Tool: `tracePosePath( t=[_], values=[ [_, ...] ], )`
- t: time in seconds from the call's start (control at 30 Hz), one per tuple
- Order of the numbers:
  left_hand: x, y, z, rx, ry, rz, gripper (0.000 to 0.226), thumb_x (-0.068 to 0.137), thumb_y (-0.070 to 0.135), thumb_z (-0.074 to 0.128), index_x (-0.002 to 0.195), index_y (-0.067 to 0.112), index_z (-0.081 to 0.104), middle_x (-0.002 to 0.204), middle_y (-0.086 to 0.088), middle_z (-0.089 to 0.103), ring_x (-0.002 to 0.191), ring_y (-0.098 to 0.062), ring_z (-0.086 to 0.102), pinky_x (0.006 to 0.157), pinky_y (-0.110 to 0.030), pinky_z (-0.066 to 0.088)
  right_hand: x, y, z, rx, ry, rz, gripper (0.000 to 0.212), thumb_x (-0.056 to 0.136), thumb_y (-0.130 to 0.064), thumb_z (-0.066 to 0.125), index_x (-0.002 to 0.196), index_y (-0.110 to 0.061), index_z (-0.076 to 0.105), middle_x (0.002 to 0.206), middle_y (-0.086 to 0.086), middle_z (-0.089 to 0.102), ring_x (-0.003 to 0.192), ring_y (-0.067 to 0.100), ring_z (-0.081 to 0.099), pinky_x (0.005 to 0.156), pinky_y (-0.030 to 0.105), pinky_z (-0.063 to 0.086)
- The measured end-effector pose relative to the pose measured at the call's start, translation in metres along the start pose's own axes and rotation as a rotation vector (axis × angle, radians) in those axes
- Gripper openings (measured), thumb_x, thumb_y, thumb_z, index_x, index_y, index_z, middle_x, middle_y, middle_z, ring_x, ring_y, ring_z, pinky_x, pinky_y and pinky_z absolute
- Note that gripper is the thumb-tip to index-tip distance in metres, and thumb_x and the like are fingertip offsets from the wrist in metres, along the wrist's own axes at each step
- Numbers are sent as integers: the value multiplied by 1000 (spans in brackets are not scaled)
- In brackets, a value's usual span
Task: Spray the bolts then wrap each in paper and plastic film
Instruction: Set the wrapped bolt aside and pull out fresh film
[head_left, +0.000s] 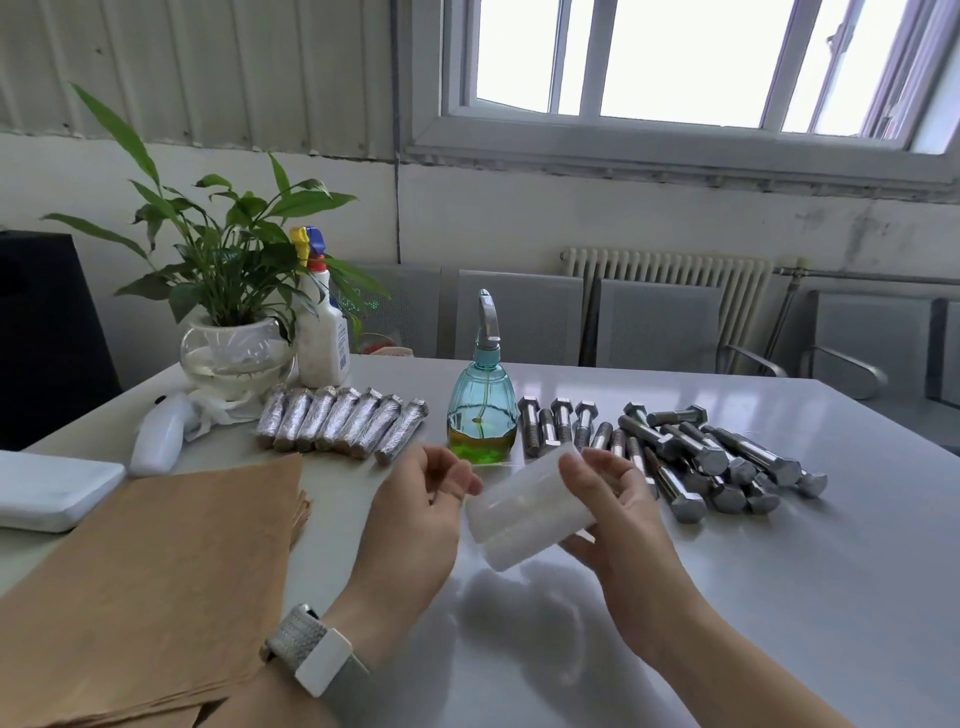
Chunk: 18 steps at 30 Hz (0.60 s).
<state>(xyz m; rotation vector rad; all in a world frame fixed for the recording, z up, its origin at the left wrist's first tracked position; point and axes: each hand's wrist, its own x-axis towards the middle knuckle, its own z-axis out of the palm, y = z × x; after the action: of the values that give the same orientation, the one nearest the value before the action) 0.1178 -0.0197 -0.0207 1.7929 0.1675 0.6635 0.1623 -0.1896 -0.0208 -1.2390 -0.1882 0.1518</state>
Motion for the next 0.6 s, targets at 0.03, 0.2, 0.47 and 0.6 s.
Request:
tracePosePath(
  t=[0.03, 0.2, 0.47, 0.6],
  values=[
    [2, 1, -3, 50, 30, 61, 10, 96, 25, 57, 86, 25, 56, 77, 7, 68, 69, 2, 59, 60, -6, 41, -1, -1, 0, -85, -59, 44, 69, 63, -44, 89, 119, -20, 57, 106, 7, 68, 82, 15, 73, 65, 24, 57],
    [6, -3, -12, 175, -6, 220, 16, 96, 19, 57, 86, 30, 50, 75, 4, 66, 72, -1, 63, 63, -10, 46, -3, -11, -3, -622, -402, 116, 46, 66, -47, 76, 108, -33, 65, 87, -12, 74, 79, 0, 68, 69, 9, 47],
    [7, -7, -13, 313, -164, 517, 15, 96, 7, 56, 91, 19, 49, 74, 4, 63, 71, 1, 65, 63, -9, 47, 2, -32, -16, -723, -545, 141, 34, 70, -48, 81, 90, -22, 68, 82, -5, 66, 75, 8, 58, 66, 23, 44],
    [7, -9, -13, 314, -162, 555, 18, 97, 15, 53, 91, 29, 43, 76, 7, 61, 70, 1, 66, 62, -15, 50, 4, -33, -19, -727, -536, 97, 16, 90, -23, 71, 76, -22, 64, 68, -7, 61, 65, 8, 55, 60, 21, 42]
  ],
)
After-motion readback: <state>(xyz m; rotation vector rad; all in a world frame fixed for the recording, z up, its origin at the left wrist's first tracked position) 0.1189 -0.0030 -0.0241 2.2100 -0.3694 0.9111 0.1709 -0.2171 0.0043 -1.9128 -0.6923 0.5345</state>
